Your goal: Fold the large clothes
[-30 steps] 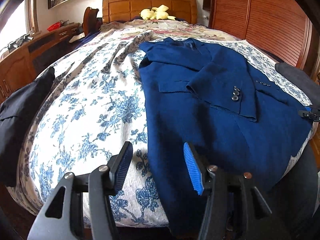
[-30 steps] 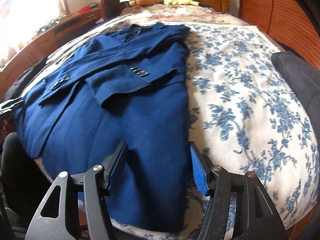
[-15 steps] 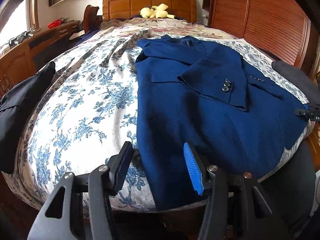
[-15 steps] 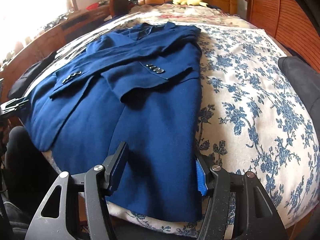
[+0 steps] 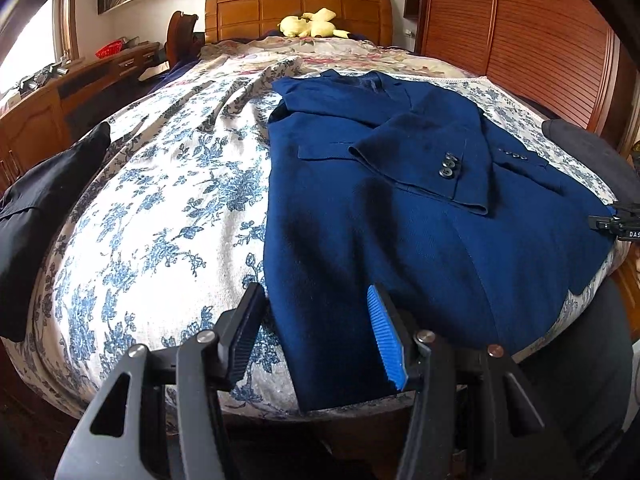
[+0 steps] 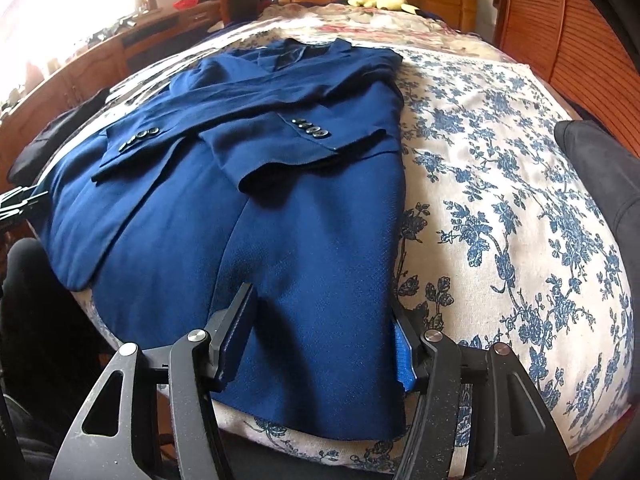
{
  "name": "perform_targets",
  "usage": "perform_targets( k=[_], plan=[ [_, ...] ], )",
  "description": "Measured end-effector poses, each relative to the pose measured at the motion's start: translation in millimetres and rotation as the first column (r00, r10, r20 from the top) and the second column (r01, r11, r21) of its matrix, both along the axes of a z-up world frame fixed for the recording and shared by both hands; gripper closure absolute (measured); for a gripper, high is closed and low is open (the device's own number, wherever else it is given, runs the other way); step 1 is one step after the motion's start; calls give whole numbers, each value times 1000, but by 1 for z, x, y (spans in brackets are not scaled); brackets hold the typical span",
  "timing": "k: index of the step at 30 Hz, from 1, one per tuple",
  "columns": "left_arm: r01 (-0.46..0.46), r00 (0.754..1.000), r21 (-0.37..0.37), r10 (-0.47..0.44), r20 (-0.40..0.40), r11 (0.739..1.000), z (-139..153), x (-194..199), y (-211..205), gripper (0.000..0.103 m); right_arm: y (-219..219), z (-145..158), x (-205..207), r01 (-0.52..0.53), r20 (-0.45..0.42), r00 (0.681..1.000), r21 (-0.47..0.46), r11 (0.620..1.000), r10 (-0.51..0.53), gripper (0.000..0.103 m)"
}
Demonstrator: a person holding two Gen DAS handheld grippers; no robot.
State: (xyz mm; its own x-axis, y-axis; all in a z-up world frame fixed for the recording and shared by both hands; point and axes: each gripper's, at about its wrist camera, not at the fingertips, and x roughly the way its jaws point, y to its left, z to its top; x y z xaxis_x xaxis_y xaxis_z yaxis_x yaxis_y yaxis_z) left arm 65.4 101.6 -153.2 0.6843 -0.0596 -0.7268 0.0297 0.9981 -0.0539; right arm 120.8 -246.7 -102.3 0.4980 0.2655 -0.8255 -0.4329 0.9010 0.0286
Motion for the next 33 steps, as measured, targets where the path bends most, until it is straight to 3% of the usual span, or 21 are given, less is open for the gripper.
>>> perform_targets(
  k=[6, 10, 12, 14, 17, 22, 24, 25, 28, 33],
  plan=[
    [40, 999, -59, -40, 0, 997, 0, -5, -2, 51, 0, 1, 0, 0, 6, 1000, 7, 1000, 0, 45],
    [39, 999, -75, -39, 0, 996, -2, -8, -3, 51, -3, 7, -1, 1, 20, 1000, 31, 1000, -2, 72],
    [40, 999, -90, -40, 1, 995, -2, -8, -1, 51, -5, 9, -1, 7, 18, 1000, 41, 999, -8, 77],
    [38, 999, -89, -38, 3, 995, -2, -8, -1, 64, -7, 10, -1, 10, 14, 1000, 50, 999, -10, 80],
    [60, 998, -112, -59, 6, 992, 0, -9, 1, 72, -6, 9, -2, 5, 24, 1000, 39, 999, -6, 87],
    [55, 999, -117, -54, 7, 992, 5, -9, 2, 73, -9, 9, -1, 7, 26, 1000, 54, 999, -9, 88],
    [56, 998, -114, -54, 23, 992, 11, -11, 1, 77, -11, 9, 0, 11, 21, 1000, 61, 998, -13, 88],
    [57, 998, -113, -53, 33, 992, 14, -12, 1, 85, -11, 9, 1, 13, 19, 1000, 64, 998, -14, 88],
    [53, 996, -122, -43, 78, 991, 27, -16, 3, 97, -10, 10, 0, 12, 22, 1000, 61, 998, -13, 88],
    [43, 986, -117, -23, 164, 992, 62, -15, 1, 99, -3, 25, 1, -36, 73, 997, 71, 997, 31, 98]
  ],
)
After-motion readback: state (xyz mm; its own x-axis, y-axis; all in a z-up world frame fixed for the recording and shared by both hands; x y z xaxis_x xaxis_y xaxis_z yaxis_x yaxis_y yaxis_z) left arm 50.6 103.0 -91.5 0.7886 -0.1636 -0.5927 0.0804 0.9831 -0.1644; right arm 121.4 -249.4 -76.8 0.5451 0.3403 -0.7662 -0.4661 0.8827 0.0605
